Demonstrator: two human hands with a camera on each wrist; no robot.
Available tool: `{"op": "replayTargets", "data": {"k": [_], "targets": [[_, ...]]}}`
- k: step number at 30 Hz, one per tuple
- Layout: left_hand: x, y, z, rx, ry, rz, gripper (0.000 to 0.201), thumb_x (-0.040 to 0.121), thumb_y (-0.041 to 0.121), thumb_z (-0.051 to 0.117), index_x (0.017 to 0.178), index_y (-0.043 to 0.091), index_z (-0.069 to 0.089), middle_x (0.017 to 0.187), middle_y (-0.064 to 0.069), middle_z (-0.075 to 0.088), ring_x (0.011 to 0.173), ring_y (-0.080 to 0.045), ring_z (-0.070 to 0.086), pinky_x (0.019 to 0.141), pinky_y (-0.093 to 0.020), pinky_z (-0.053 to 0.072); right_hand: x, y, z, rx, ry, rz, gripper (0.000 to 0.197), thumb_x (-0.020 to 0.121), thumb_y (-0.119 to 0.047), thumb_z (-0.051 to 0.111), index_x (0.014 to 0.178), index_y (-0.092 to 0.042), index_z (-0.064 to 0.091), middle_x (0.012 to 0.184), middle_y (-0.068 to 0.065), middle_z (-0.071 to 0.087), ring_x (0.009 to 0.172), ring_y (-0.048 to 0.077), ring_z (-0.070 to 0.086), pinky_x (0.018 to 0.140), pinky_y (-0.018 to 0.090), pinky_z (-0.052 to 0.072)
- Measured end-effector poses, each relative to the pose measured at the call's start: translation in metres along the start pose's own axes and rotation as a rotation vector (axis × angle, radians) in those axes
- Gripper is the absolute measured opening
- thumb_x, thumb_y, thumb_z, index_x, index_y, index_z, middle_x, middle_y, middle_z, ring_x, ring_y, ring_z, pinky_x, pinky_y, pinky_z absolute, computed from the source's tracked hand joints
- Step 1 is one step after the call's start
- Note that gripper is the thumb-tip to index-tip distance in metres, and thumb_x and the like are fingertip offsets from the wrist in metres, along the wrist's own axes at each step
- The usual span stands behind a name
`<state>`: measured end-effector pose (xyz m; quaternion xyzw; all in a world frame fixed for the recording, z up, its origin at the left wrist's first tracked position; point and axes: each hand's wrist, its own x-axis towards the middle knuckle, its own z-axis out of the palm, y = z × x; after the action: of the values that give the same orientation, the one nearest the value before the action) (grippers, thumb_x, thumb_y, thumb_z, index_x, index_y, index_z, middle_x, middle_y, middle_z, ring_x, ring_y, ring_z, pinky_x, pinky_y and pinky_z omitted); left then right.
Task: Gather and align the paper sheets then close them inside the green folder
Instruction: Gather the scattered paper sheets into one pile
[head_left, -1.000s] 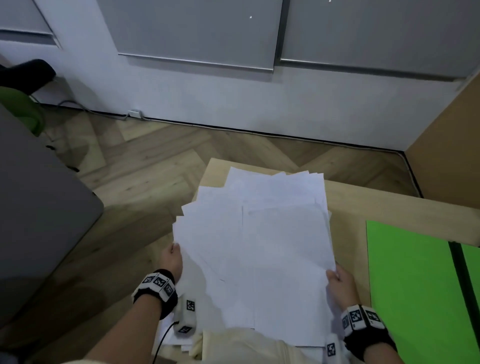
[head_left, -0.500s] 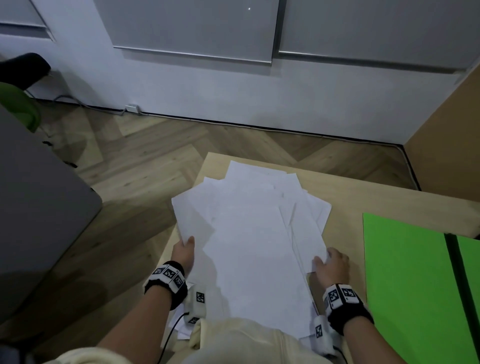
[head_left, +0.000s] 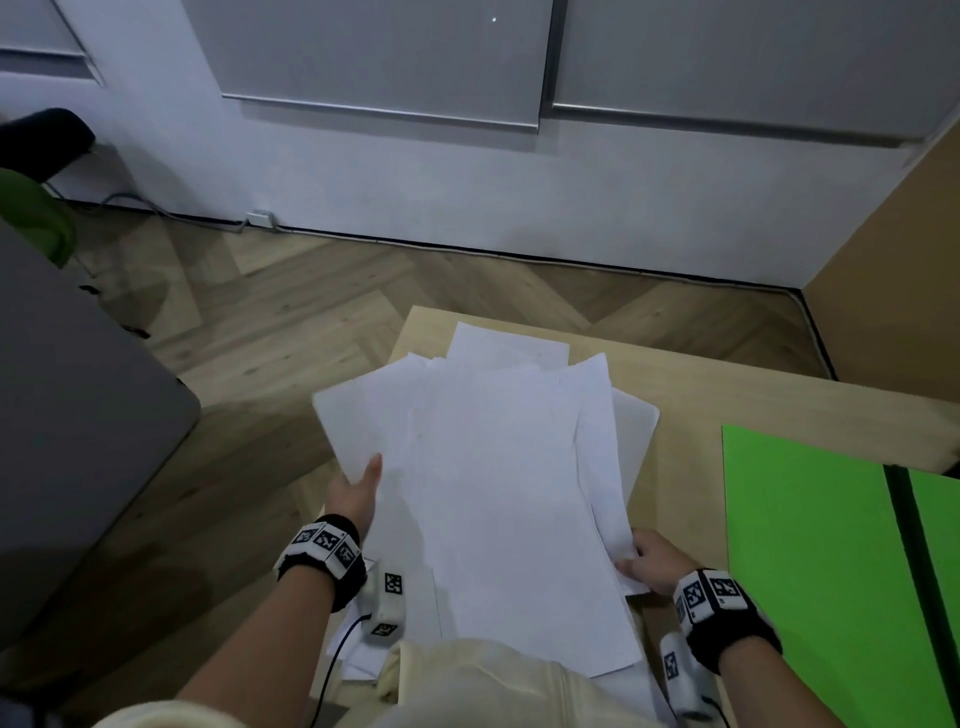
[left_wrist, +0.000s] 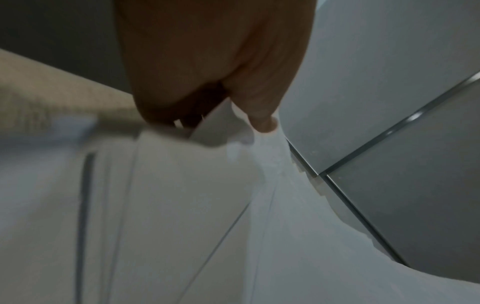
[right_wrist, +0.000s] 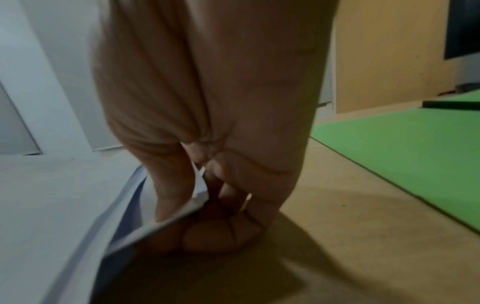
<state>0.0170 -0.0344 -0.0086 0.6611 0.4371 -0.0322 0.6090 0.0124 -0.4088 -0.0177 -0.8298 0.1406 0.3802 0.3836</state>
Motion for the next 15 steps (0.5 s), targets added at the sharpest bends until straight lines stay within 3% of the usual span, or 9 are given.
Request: {"op": "replayTargets", "data": {"k": [1, 3, 4, 6, 9, 11, 13, 15], "targets": [[-0.001, -0.002, 0.002, 0.002, -0.009, 0.0, 0.062, 0.077, 0.05, 0.069, 0.121, 0.008, 0.061, 0.112, -0.013, 0.069, 0.103, -0.036, 0.067, 0.091, -0.051, 0.054, -0.002, -0.002, 0.0, -0.009, 0.029, 0.011, 0.029, 0.088, -0.025, 0.059, 0.113, -0.011, 0.061, 0.118, 0.006, 0.066, 0.108, 0.023, 0.061, 0.093, 0.032, 0.049], [-0.006, 0.0, 0.012, 0.033, -0.083, 0.014, 0.048, 0.082, 0.028, 0.072, 0.121, 0.001, 0.062, 0.115, -0.022, 0.069, 0.103, -0.04, 0.067, 0.09, -0.05, 0.054, -0.001, -0.008, 0.006, 0.094, 0.107, -0.033, 0.04, 0.091, -0.036, 0.052, 0.123, -0.012, 0.054, 0.131, -0.001, 0.055, 0.121, 0.016, 0.05, 0.109, 0.036, 0.036], [-0.014, 0.005, 0.018, 0.07, -0.114, 0.029, 0.04, 0.087, 0.017, 0.067, 0.121, -0.003, 0.061, 0.117, -0.025, 0.067, 0.104, -0.041, 0.066, 0.088, -0.046, 0.054, -0.004, -0.016, 0.011, 0.191, 0.143, -0.077, 0.035, 0.094, -0.035, 0.05, 0.124, -0.018, 0.051, 0.128, -0.007, 0.051, 0.122, 0.012, 0.045, 0.109, 0.032, 0.032], [-0.019, 0.01, 0.031, 0.121, -0.178, 0.031, 0.035, 0.092, 0.011, 0.061, 0.123, -0.006, 0.058, 0.119, -0.025, 0.066, 0.106, -0.041, 0.064, 0.086, -0.042, 0.053, -0.004, -0.028, 0.021, 0.303, 0.153, -0.152, 0.041, 0.093, -0.03, 0.055, 0.131, -0.014, 0.052, 0.123, -0.004, 0.056, 0.123, 0.015, 0.049, 0.102, 0.029, 0.036], [-0.02, 0.023, 0.038, 0.19, -0.324, -0.007, 0.037, 0.093, 0.025, 0.06, 0.121, 0.0, 0.056, 0.111, -0.019, 0.066, 0.103, -0.036, 0.064, 0.085, -0.039, 0.052, -0.002, -0.03, 0.027, 0.248, 0.097, -0.182, 0.049, 0.088, -0.023, 0.064, 0.132, -0.009, 0.051, 0.129, 0.002, 0.059, 0.121, 0.021, 0.054, 0.103, 0.032, 0.04], [-0.013, 0.031, 0.033, 0.229, -0.381, 0.008, 0.034, 0.091, 0.04, 0.06, 0.104, 0.009, 0.06, 0.095, -0.01, 0.068, 0.088, -0.029, 0.065, 0.078, -0.036, 0.055, -0.004, -0.028, 0.022, 0.357, 0.125, -0.151, 0.041, 0.089, -0.013, 0.062, 0.128, -0.004, 0.054, 0.121, 0.003, 0.06, 0.111, 0.019, 0.056, 0.093, 0.029, 0.045], [-0.002, 0.034, 0.031, 0.207, -0.344, 0.039, 0.035, 0.087, 0.046, 0.064, 0.089, 0.011, 0.061, 0.09, -0.011, 0.067, 0.079, -0.026, 0.064, 0.076, -0.037, 0.056, -0.001, -0.023, 0.014, 0.496, 0.251, -0.119, 0.033, 0.09, -0.007, 0.06, 0.122, 0.0, 0.058, 0.111, 0.006, 0.062, 0.102, 0.02, 0.057, 0.085, 0.028, 0.046], [0.005, 0.034, 0.035, 0.218, -0.211, 0.075, 0.037, 0.084, 0.04, 0.07, 0.093, 0.004, 0.064, 0.099, -0.017, 0.065, 0.078, -0.025, 0.063, 0.07, -0.031, 0.055, 0.005, -0.018, 0.007, 0.484, 0.477, -0.078, 0.032, 0.088, -0.009, 0.062, 0.116, 0.006, 0.061, 0.11, 0.012, 0.065, 0.101, 0.026, 0.06, 0.088, 0.031, 0.045]]}}
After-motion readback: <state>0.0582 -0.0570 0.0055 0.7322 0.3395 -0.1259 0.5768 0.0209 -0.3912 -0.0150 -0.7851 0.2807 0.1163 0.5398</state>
